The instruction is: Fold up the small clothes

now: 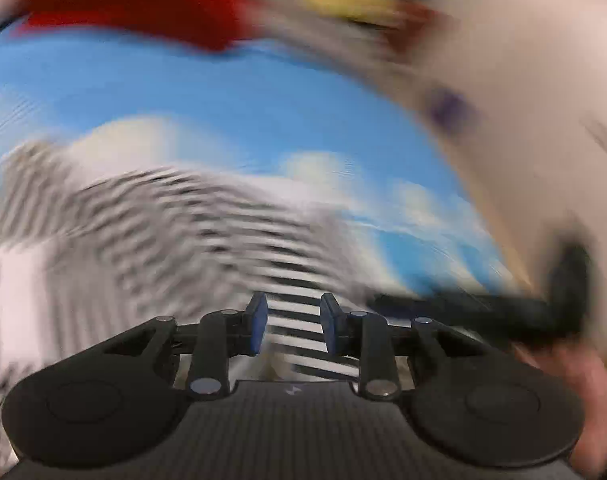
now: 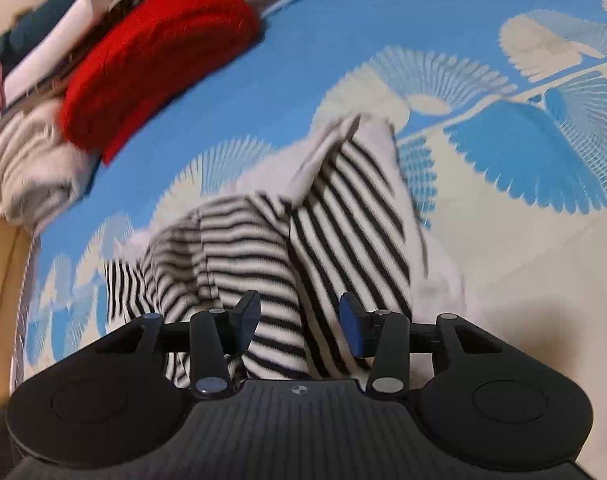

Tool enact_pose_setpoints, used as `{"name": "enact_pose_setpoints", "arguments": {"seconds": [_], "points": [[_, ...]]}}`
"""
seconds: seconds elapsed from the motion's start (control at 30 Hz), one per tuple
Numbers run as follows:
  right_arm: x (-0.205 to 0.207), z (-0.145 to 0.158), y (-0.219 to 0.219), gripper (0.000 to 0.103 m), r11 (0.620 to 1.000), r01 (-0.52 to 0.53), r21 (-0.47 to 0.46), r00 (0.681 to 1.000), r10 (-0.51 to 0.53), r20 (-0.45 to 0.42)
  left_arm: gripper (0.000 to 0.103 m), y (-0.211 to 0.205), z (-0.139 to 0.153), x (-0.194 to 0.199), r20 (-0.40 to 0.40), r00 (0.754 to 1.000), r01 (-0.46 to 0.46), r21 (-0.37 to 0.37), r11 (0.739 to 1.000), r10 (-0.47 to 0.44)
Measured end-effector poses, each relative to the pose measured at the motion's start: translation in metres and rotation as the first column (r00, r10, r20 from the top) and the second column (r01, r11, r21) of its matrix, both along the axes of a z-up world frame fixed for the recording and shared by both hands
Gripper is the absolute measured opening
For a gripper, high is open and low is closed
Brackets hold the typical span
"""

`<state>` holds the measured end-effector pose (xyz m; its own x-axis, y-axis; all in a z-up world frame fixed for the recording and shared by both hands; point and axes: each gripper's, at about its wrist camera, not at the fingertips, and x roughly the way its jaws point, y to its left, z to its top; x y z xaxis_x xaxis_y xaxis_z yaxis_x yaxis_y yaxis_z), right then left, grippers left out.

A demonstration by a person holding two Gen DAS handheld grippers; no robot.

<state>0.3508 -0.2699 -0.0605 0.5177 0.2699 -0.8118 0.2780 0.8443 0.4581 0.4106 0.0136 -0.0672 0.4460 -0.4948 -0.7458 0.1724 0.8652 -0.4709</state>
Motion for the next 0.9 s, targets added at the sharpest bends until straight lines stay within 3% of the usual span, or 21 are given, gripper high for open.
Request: {"name": "enact_pose_setpoints", "arguments": {"seconds": [0.1, 0.23, 0.3, 0.43, 0.63, 0.8, 0.87, 0.9], "points": [[0.001, -0.015, 0.014, 0.047, 0.998, -0.064, -0.029, 0.996, 0.062, -0.06, 0.032, 0.024, -0.036, 0.012, -0.169, 0.972, -0.163, 0.001, 0.987, 0.161], [0.0, -0.033, 0.029, 0.046, 0.992, -0.11, -0.061, 0.987, 0.101, -0.128, 0.032, 0.017, -0.061, 0.016, -0.29, 0.944, -0.181, -0.063, 0.981, 0.156], [0.0, -0.036, 0.032, 0.046, 0.991, -0.115, -0.063, 0.985, 0.106, -0.137, 0.032, 0.013, -0.069, 0.015, -0.325, 0.931, -0.189, -0.046, 0.981, 0.164], [0.0, -0.039, 0.035, 0.046, 0.99, -0.119, -0.08, 0.984, 0.106, -0.143, 0.032, 0.007, -0.082, 0.016, -0.351, 0.917, -0.196, 0.015, 0.981, 0.188], [0.003, -0.042, 0.033, 0.046, 0.992, -0.09, -0.084, 0.986, 0.077, -0.151, 0.033, 0.015, -0.076, 0.013, -0.338, 0.914, -0.225, 0.043, 0.974, 0.226], [0.003, -0.041, 0.033, 0.046, 0.992, -0.088, -0.094, 0.987, 0.074, -0.145, 0.037, 0.009, -0.076, 0.01, -0.352, 0.917, -0.187, 0.036, 0.982, 0.187], [0.003, -0.043, 0.034, 0.044, 0.991, -0.087, -0.098, 0.986, 0.071, -0.153, 0.035, 0.008, -0.079, 0.008, -0.354, 0.915, -0.191, 0.04, 0.981, 0.193], [0.003, -0.044, 0.034, 0.041, 0.991, -0.087, -0.1, 0.985, 0.071, -0.156, 0.028, 0.008, -0.079, 0.008, -0.35, 0.917, -0.19, 0.045, 0.981, 0.193]]}}
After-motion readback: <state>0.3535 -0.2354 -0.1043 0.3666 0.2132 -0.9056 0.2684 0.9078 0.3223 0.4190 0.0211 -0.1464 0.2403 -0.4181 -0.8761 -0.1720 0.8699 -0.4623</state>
